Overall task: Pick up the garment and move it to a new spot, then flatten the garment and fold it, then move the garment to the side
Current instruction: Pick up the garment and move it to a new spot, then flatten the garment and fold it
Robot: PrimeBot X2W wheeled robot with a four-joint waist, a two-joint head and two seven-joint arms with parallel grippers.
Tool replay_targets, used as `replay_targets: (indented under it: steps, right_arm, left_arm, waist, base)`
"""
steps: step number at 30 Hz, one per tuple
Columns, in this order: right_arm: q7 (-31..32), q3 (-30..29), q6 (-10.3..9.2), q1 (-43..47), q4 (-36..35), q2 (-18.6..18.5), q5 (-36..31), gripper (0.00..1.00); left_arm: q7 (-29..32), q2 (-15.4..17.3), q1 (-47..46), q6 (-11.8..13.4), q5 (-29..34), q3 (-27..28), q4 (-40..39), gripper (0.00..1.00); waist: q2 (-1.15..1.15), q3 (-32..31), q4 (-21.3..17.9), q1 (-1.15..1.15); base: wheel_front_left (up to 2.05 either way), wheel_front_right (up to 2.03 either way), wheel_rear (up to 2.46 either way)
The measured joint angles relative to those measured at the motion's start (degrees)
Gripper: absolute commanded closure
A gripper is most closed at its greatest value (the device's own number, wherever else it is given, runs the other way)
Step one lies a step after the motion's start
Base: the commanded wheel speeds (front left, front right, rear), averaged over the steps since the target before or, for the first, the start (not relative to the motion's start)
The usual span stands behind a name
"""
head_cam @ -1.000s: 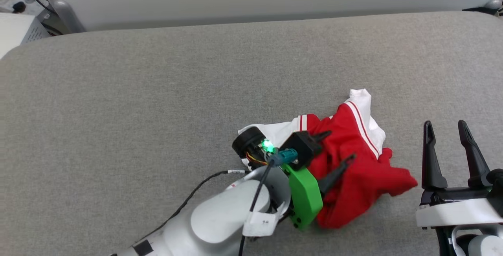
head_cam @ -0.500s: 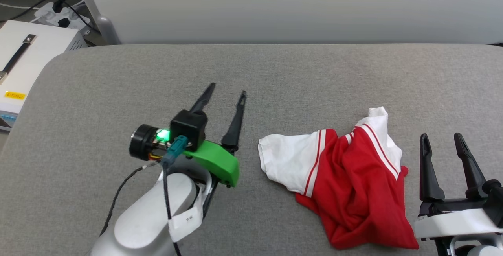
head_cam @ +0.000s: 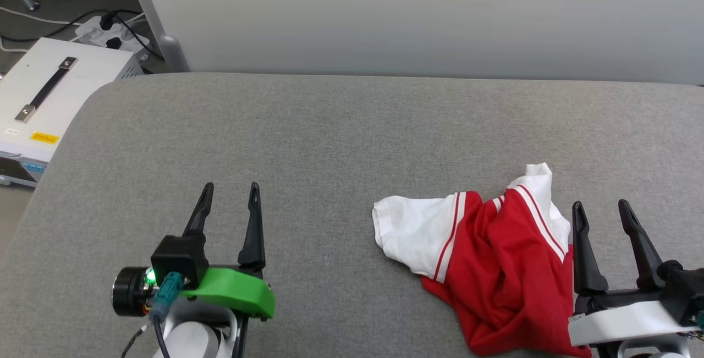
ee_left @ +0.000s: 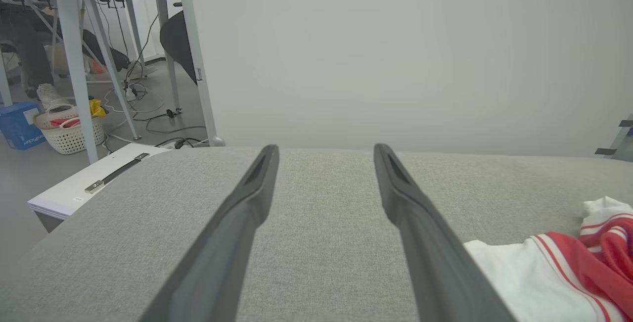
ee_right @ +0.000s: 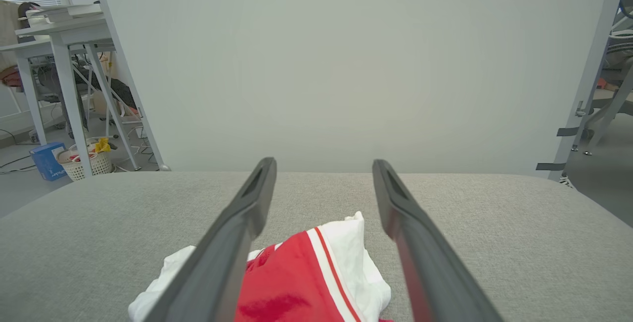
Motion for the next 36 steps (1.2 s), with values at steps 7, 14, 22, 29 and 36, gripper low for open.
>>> replay_targets:
  steps: [7, 14, 22, 29, 36]
  right_arm:
    - [0.0, 1.47, 0.0, 1.74, 1.2, 0.0, 0.02, 0.0]
    - [0.01, 2.1, 0.0, 3.4, 2.49, 0.01, 0.09, 0.0]
    - [0.0, 2.32, 0.0, 4.33, 3.9, 0.01, 0.27, 0.0]
    - [0.01, 2.56, 0.0, 4.35, 4.56, 0.0, 0.44, 0.0]
    - [0.0, 2.57, 0.0, 4.35, 4.64, 0.0, 0.52, 0.0]
  left_arm:
    - [0.0, -4.56, 6.06, -5.47, 5.28, 6.56, -0.41, 0.0]
    - [0.0, -8.55, 9.54, -9.51, 9.53, 12.07, 0.13, 0.0]
    - [0.0, -11.24, 11.4, -12.66, 12.84, 15.62, 1.81, 0.0]
    - [0.0, -12.37, 11.47, -14.48, 14.56, 17.42, 2.76, 0.0]
    - [0.0, -12.95, 10.65, -16.41, 15.86, 18.45, 3.52, 0.0]
  waist:
    - [0.0, -1.43, 0.06, 0.0]
    - [0.0, -2.66, 0.17, 0.0]
    - [0.0, -3.06, 0.3, 0.0]
    - [0.0, -3.32, 0.22, 0.0]
    - [0.0, -3.11, 0.0, 0.0]
  base:
    - [0.0, 0.0, 0.0]
    - [0.0, 0.0, 0.0]
    - [0.0, 0.0, 0.0]
    - [0.0, 0.0, 0.0]
    - [0.0, 0.0, 0.0]
